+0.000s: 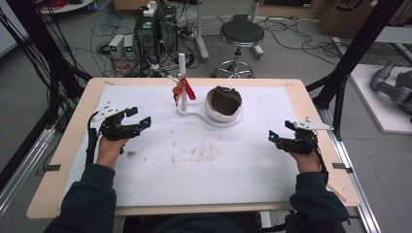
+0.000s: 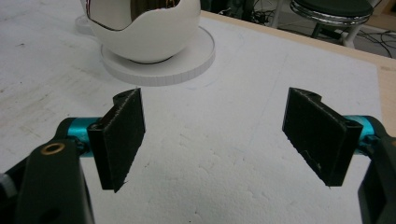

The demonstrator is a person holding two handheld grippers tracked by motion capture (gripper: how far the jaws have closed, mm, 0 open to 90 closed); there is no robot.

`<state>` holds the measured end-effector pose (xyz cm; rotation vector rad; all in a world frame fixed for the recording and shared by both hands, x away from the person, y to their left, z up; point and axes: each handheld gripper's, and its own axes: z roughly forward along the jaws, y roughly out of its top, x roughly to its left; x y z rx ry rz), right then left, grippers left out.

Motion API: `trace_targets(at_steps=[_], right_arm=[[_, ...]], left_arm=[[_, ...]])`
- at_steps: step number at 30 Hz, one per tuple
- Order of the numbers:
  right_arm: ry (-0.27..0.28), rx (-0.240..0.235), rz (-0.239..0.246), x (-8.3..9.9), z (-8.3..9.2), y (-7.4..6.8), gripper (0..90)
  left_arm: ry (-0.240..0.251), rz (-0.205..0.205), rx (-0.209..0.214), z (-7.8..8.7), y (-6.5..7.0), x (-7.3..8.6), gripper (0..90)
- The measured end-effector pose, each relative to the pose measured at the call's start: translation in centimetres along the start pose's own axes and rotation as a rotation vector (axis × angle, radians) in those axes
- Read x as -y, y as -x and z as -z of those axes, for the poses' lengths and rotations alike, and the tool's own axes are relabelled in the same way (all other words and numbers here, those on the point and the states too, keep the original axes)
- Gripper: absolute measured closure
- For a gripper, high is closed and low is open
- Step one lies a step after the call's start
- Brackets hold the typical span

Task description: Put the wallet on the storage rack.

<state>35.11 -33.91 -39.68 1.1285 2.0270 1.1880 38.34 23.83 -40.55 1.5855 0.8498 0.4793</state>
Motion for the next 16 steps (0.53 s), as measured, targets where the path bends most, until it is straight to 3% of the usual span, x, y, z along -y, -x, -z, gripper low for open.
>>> trace_targets(at_steps=[16], right_arm=[[0.002,0.008,0.0,-0.02,0.05,-0.03,21.6]], left_arm=[[0.005,0.01,-0.002,0.12,-0.27,0.0,21.3]])
